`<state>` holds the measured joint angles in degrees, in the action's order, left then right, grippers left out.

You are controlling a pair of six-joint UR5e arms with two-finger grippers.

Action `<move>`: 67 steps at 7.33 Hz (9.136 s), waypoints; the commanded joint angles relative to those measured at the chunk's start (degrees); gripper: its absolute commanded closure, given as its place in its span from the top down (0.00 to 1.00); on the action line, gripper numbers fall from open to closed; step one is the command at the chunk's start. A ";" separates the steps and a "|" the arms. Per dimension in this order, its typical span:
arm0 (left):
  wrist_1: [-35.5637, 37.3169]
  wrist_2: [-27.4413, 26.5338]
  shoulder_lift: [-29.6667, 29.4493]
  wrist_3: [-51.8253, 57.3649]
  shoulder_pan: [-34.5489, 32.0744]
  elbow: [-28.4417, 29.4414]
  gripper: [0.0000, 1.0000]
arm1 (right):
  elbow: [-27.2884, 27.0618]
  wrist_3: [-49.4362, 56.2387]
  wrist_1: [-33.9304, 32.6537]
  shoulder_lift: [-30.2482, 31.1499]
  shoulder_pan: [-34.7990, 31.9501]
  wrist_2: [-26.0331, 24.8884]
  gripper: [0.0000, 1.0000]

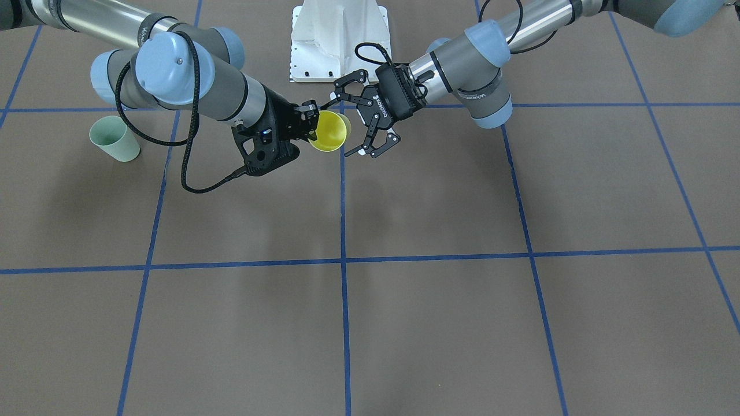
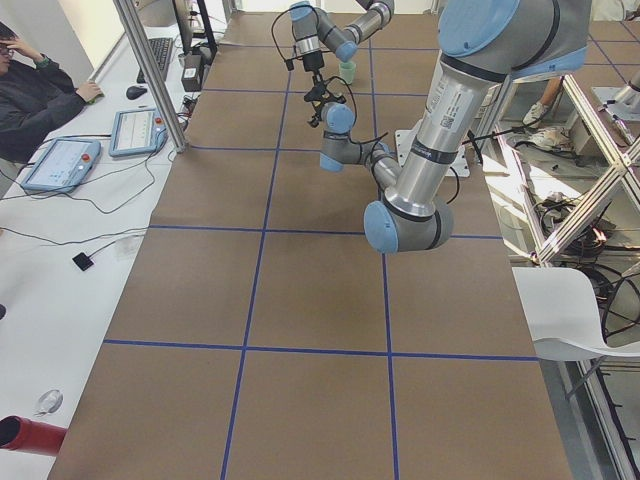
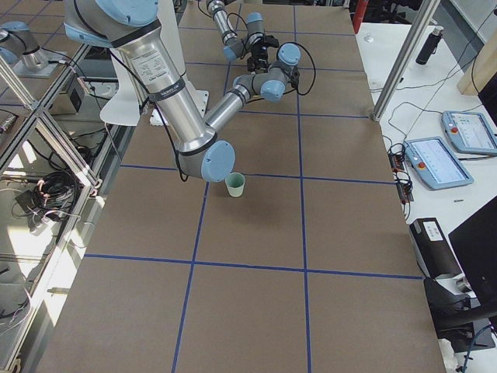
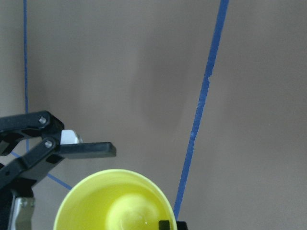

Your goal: Transfer and stack yellow cup on green cup

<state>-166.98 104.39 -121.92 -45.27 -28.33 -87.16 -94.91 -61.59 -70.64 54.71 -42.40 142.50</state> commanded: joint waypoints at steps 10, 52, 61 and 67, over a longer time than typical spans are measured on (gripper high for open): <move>37.01 15.30 16.36 6.65 -29.66 -10.39 0.98 | -34.61 9.27 -12.59 32.42 -7.88 -36.49 0.00; 50.40 22.43 33.07 37.24 -57.72 1.23 1.00 | -5.20 43.93 5.53 49.88 -35.64 -12.25 1.00; 74.96 26.39 35.70 48.08 -59.56 -9.79 1.00 | -8.19 59.40 -16.19 46.80 -48.13 -4.33 1.00; 73.73 28.76 35.70 50.98 -59.65 -8.11 1.00 | -7.57 59.31 -15.84 47.07 -48.48 -4.16 1.00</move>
<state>-93.20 133.08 -86.18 5.25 -87.98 -95.32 -102.50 -2.21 -86.56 101.77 -90.87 138.34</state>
